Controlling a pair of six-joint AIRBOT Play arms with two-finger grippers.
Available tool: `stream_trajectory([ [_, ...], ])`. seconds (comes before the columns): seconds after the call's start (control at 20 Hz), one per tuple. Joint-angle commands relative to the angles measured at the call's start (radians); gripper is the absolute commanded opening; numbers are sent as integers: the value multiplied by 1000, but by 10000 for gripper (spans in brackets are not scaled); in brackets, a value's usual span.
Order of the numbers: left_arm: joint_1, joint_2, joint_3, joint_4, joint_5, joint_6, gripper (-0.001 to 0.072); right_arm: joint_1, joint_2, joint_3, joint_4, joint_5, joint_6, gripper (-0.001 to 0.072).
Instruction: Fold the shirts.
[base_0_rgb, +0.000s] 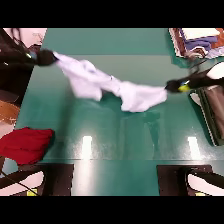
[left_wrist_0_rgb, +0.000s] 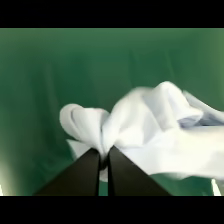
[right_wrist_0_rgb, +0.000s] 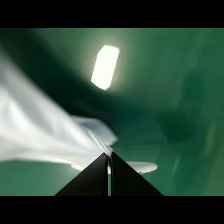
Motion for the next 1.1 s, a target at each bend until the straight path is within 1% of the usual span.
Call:
stream_trajectory([
  [0.0, 16, 74, 157, 14, 2, 108, 27, -97, 100, 206, -98, 0, 40, 12],
  [0.2, 16, 153, 222, -10, 0, 121, 27, -139, 175, 337, -97, 8, 39, 12],
  [0.3, 16, 164, 222, -26, -80, 104, 27, -138, 199, 334, -95, 43, 39, 13],
  [0.45, 15, 132, 169, -25, -243, 71, 27, -114, 210, 235, -91, 143, 39, 13],
  [0.5, 15, 122, 119, -25, -268, 71, 27, -97, 210, 172, -92, 166, 39, 13],
  [0.55, 15, 120, 46, -25, -266, 72, 27, -74, 211, 103, -93, 169, 38, 13],
  [0.7, 15, 112, -212, -24, -241, 72, 27, 10, 210, -107, -101, 134, 39, 13],
  [0.8, 15, 112, -400, -20, -197, 72, 27, 41, 210, -225, -100, 103, 40, 13],
  [0.95, 15, 112, -621, -14, -127, 72, 27, 50, 210, -337, -98, 95, 66, 13],
  [1.05, 15, 112, -689, -13, -107, 72, 27, 50, 210, -374, -98, 95, 69, 13],
])
